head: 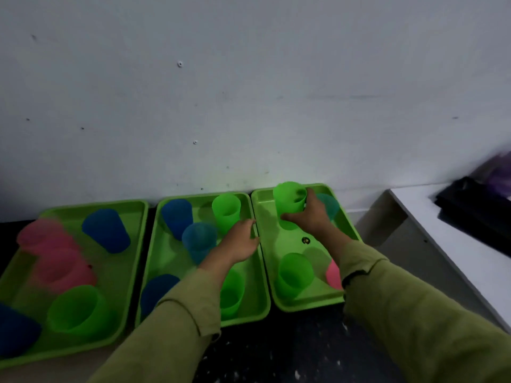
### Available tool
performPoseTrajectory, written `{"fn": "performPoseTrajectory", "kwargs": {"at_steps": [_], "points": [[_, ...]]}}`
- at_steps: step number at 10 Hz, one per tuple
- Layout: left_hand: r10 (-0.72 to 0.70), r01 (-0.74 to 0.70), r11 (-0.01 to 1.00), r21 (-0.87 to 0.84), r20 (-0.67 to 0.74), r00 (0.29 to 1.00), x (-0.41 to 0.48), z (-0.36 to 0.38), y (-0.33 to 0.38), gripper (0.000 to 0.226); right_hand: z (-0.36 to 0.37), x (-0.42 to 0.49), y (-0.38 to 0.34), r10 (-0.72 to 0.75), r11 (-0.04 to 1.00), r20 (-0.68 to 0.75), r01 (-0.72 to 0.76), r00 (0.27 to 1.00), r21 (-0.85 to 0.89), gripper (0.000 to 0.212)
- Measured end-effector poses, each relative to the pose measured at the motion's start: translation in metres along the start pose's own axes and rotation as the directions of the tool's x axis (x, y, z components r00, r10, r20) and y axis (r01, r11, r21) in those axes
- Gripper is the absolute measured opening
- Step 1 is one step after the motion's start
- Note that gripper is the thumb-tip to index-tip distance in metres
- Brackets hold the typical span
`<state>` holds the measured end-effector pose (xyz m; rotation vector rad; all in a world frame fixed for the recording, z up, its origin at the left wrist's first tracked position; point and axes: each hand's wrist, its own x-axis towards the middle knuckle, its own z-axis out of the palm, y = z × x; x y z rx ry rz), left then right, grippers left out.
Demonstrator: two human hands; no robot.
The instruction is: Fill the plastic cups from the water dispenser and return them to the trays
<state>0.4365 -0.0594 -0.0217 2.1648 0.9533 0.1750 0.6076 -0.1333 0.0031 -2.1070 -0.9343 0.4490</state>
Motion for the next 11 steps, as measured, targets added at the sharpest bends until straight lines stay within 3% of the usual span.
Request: {"fn": "performPoseTrajectory", "kwargs": {"at_steps": [3,9,11], "points": [[-0.196,0.182,0.975,0.127,0.109,0.975,0.019,0.037,0.001,0.051,0.034,0.039,0.035,0.048,0.998,0.109,-0.051,0.993,0.026,0.073],[-0.250,0.229,0.959,0.167,0.118,0.961,0.011,0.044,0.012,0.041,0.044,0.037,0.058,0.113,0.992,0.153,-0.120,0.982,0.041,0.071],[-0.256,0.235,0.956,0.173,0.106,0.961,-0.001,0.038,0.019,0.043,0.027,0.024,0.042,0.054,0.998,0.145,-0.060,0.988,0.036,0.080]]}}
